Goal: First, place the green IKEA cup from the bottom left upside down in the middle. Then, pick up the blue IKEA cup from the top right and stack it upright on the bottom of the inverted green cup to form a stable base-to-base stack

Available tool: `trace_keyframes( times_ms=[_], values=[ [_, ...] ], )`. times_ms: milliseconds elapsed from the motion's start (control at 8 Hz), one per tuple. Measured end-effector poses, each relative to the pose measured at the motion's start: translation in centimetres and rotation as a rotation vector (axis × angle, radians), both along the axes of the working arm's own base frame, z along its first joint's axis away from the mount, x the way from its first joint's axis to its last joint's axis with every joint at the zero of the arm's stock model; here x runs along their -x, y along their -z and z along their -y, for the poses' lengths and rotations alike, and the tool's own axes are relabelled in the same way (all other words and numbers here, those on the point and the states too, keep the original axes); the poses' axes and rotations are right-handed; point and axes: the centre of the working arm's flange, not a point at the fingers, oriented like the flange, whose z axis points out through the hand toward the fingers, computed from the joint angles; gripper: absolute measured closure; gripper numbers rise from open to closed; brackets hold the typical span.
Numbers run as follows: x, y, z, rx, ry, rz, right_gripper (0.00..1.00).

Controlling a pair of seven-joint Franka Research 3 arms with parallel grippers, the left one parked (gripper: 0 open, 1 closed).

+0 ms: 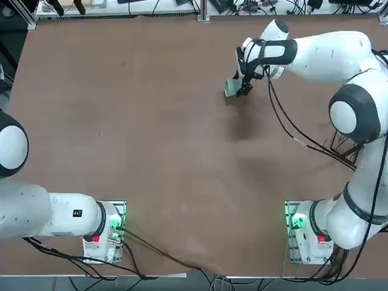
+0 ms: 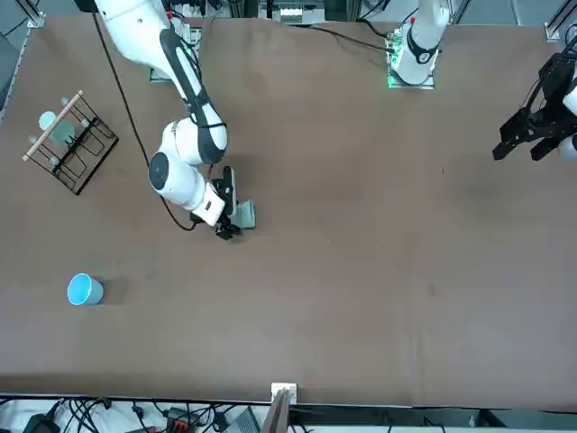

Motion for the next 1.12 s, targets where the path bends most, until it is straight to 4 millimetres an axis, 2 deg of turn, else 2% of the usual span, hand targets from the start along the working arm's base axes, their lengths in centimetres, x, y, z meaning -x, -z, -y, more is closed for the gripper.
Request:
trace_keyframes(
  times_ms=[250,500,875,1125],
  values=[
    [-0.8,-1.9,1.2,0.013,-0.018,0.006,0.13],
    [-2.8,-3.9,4.6,0.050,-0.035,-0.029,0.13],
    [-6.3,-8.9,10.4,0.156,-0.045,-0.094,0.13],
    [-6.9,-12.1,12.3,0.324,-0.004,-0.133,0.13]
  ],
)
